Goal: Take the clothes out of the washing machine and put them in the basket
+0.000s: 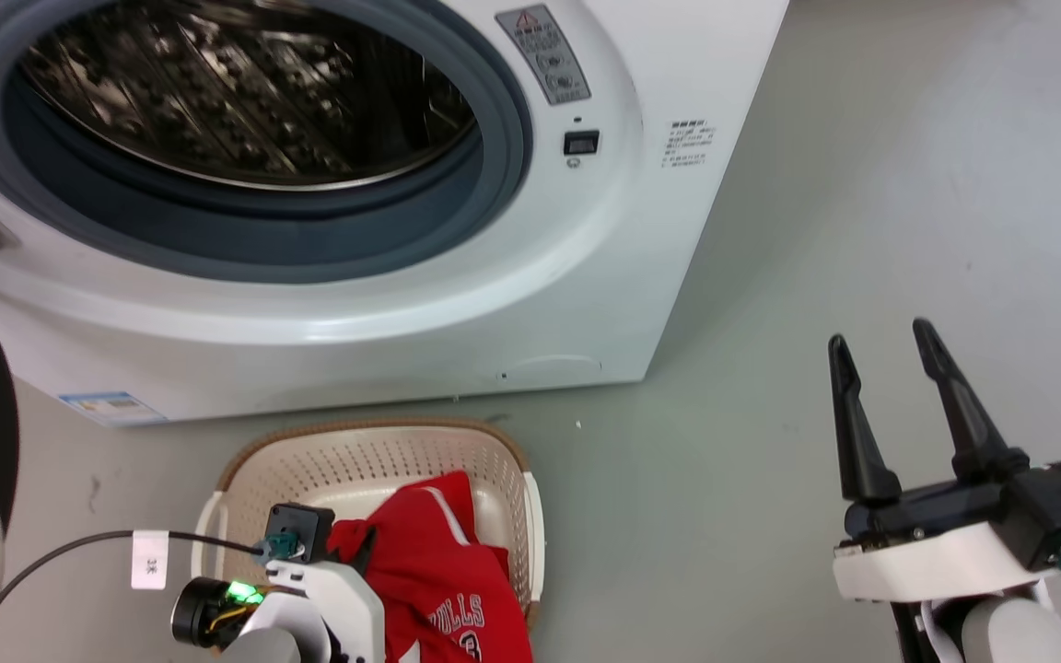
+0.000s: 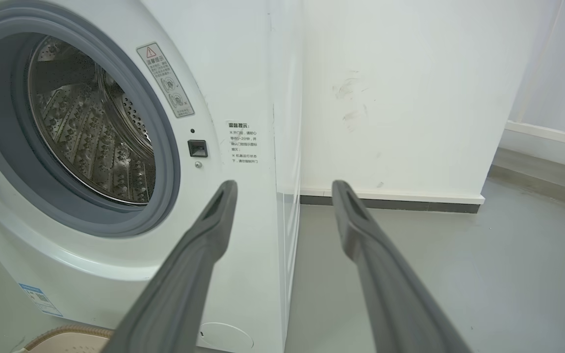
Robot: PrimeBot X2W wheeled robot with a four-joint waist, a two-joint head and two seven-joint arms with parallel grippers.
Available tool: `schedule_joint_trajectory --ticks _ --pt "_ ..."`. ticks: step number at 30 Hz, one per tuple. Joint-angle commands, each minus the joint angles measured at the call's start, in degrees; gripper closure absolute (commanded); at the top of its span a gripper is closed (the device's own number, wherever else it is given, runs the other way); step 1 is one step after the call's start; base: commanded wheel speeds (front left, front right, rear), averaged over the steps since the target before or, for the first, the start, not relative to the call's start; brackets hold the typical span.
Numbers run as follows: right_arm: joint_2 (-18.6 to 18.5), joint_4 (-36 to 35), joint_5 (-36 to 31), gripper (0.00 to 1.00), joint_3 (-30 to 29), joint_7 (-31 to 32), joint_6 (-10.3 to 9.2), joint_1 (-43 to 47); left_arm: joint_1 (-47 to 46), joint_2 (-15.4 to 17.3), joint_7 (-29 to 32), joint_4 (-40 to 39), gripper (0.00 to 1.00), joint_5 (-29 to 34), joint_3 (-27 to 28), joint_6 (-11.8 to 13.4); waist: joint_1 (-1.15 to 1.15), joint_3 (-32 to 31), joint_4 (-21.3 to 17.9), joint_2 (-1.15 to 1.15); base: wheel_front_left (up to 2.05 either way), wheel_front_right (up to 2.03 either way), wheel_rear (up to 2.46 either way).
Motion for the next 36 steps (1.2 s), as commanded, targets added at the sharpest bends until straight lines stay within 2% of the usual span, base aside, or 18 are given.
schedule_joint_trajectory --ticks 1,11,23,36 --pt "0.06 -0.56 -0.53 0.00 -0.01 -0.13 -0.04 -1.87 -1.94 -0.48 -0.15 1.44 1.00 -0.35 -0.15 -0.01 0.00 4.02 -0.78 0.00 0.00 0.00 0.00" --pt "0.06 -2.29 0.10 0.00 -0.59 -0.13 -0.04 -7.74 -9.13 -0.67 0.26 8.75 1.00 -0.94 -1.87 -0.02 0.00 14.91 -2.40 0.00 0.00 0.00 0.00" --pt "0.06 -4.85 1.21 0.00 -2.43 -0.13 -0.04 -12.98 -16.90 -0.27 5.03 12.97 1.00 -0.84 -2.85 0.93 0.00 26.90 -3.50 0.00 0.00 0.00 0.00" --pt "0.06 -6.42 1.31 0.00 -3.52 -0.13 -0.04 -15.21 -20.19 -0.70 9.27 13.62 1.00 0.15 -4.82 3.38 0.00 32.30 -3.18 0.00 0.00 0.00 0.00"
